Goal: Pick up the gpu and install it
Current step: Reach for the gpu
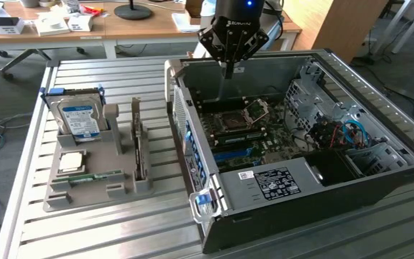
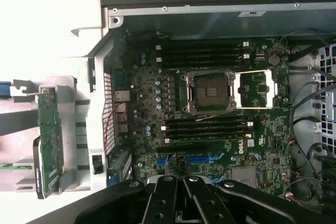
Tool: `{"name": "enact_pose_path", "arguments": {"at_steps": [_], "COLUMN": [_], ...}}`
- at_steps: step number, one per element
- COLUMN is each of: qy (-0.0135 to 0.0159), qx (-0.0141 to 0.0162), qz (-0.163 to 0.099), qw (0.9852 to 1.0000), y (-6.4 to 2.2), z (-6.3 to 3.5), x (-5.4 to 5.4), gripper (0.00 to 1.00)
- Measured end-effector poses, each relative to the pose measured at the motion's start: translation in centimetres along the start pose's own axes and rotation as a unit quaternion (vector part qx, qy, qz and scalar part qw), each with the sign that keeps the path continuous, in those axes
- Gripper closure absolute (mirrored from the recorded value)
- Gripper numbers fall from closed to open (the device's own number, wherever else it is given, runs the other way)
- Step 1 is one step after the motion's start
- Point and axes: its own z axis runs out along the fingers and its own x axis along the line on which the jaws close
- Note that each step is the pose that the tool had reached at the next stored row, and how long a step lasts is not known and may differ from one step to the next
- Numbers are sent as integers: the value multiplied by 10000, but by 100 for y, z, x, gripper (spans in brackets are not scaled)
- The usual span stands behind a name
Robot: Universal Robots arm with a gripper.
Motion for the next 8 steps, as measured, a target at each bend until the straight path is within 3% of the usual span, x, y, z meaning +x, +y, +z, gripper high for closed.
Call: {"name": "enact_pose_path", "arguments": {"at_steps": [8], "qy": [0], "qx": [0], "qz": [0], "qw": [10000], "y": [-14], "z": [-3], "x": [187], "gripper": [89]}}
